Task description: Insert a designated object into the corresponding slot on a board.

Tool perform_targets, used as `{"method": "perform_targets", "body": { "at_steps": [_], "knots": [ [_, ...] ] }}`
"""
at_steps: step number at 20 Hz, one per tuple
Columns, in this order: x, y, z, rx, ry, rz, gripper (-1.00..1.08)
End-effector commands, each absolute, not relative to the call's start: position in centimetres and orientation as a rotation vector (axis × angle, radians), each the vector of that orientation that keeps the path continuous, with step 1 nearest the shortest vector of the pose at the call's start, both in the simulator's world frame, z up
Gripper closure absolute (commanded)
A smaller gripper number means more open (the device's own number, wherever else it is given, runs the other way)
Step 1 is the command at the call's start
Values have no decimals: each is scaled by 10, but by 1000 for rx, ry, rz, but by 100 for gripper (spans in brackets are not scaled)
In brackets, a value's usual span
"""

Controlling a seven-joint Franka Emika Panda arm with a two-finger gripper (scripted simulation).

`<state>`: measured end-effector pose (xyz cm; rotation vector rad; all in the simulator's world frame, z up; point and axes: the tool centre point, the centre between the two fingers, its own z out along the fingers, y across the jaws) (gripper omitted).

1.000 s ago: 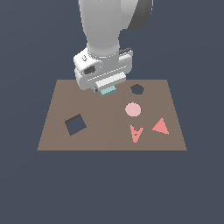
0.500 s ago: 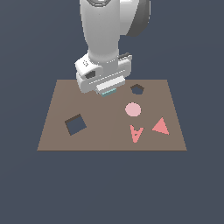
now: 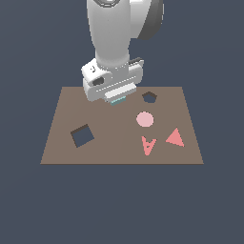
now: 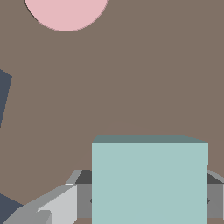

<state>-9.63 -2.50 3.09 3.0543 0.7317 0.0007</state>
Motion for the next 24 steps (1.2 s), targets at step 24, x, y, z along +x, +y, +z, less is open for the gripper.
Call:
{"method": "perform_targets", "body": {
  "at_steps": [24],
  "knots": [
    [-80, -5, 34, 3125, 325, 0, 108]
  ]
}}
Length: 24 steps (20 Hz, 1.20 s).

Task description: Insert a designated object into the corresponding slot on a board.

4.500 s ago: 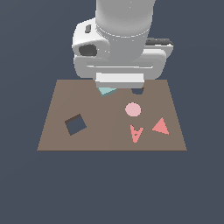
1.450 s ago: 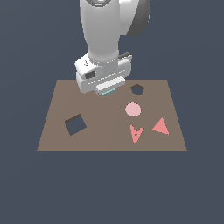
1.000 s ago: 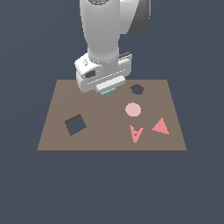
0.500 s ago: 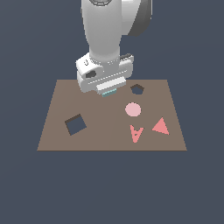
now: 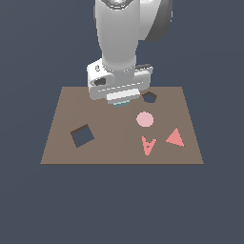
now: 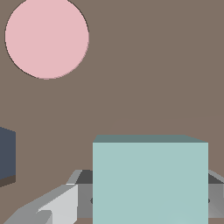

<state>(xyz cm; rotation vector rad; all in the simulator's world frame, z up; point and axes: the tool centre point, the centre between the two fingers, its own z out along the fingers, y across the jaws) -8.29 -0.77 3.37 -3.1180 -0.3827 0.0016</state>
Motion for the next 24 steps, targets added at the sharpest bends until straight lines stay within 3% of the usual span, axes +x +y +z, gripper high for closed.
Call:
{"method": "perform_targets", "body": {
  "at_steps": [1, 24],
  "knots": [
    [-78, -3, 34, -3129, -282, 0, 108],
    [2, 19, 37, -2949, 1079, -2, 108]
  ]
}}
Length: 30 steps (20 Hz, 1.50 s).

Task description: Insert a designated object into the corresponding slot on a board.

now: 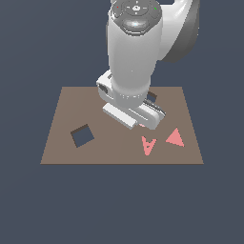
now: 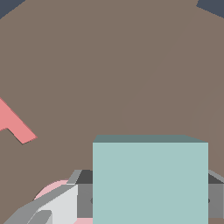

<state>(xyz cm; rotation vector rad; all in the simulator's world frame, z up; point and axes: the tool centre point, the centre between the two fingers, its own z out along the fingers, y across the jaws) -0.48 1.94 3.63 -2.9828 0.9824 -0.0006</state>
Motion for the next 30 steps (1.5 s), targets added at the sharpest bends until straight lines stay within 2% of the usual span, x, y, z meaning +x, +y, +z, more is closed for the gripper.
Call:
{"method": "perform_targets", "body": {
  "at_steps": [1, 17, 30],
  "knots": [
    [6, 18, 37, -2925, 1141, -2, 108],
    [61, -19, 39, -2360, 2070, -2, 108],
    [80, -75, 40, -1659, 2665, -2, 108]
  ]
}}
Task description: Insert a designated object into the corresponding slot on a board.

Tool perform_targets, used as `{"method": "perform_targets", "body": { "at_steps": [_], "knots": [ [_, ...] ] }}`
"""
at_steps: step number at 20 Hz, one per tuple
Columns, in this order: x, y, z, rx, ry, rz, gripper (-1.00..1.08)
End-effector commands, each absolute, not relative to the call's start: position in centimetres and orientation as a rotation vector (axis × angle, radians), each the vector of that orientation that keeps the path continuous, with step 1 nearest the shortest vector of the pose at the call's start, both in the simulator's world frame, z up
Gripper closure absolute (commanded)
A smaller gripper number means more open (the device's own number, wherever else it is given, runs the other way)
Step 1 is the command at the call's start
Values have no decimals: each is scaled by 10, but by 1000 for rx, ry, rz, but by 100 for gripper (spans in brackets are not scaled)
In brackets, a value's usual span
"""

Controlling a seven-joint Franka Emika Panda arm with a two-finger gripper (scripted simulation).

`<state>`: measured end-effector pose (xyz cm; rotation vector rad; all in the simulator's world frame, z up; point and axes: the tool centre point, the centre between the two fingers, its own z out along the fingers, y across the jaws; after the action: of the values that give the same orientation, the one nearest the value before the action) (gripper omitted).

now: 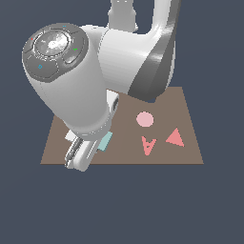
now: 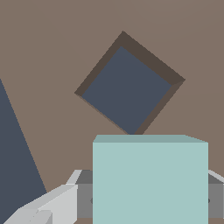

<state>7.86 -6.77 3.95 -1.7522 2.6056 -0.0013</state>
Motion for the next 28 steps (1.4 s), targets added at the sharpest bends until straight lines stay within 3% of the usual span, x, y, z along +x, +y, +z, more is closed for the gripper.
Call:
{"method": "perform_targets", "body": {
  "at_steps": [1, 14, 28],
  "knots": [
    [79, -79, 40, -1601, 2700, -2, 108],
    [68, -120, 41, -1010, 2973, -1, 108],
    [59, -132, 41, -794, 3038, 0, 108]
  ]
}}
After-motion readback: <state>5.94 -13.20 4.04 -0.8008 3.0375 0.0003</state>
